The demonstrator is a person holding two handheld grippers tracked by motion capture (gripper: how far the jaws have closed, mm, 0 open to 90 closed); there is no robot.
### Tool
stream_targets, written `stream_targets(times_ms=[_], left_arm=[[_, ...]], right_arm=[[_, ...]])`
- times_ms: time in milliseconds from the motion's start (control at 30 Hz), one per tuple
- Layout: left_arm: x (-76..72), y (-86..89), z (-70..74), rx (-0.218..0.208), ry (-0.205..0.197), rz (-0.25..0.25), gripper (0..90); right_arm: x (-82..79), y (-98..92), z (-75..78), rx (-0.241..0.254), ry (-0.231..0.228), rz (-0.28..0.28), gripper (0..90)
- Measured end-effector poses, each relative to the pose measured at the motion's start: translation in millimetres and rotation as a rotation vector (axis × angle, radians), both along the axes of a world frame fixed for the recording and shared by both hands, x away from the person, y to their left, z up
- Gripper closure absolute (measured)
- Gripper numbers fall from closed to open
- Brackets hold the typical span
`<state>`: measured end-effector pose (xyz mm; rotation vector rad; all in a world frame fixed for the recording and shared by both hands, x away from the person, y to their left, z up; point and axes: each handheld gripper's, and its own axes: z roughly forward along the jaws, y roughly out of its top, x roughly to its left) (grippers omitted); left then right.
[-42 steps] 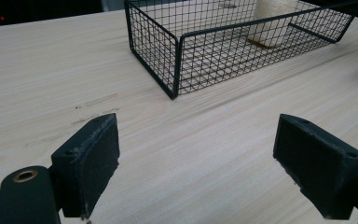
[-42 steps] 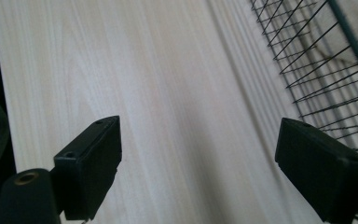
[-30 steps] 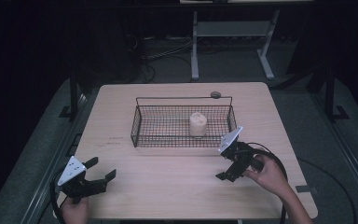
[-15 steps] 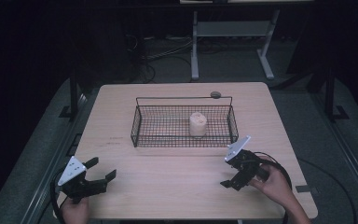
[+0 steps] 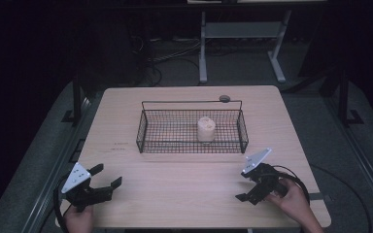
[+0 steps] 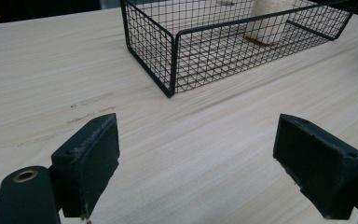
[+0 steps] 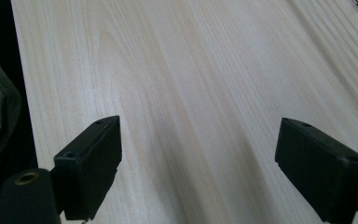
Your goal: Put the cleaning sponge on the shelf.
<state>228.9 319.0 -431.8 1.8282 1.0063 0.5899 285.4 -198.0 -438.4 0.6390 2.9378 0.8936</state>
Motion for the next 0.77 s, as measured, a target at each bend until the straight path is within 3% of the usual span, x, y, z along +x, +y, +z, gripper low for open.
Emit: stream_targets(times_ms=[633, 767], left_arm=[[-0.2, -1.9, 0.0, -0.002, 0.000, -0.003, 13.8], [0.9, -1.8, 0.0, 0.000, -0.002, -0.004, 13.8]], right_arm=[[-21.2, -17.0, -14.0, 0.008, 0.003, -0.029, 14.0], [-26.1, -20.6, -13.3, 0.014, -0.015, -0.038, 14.0]])
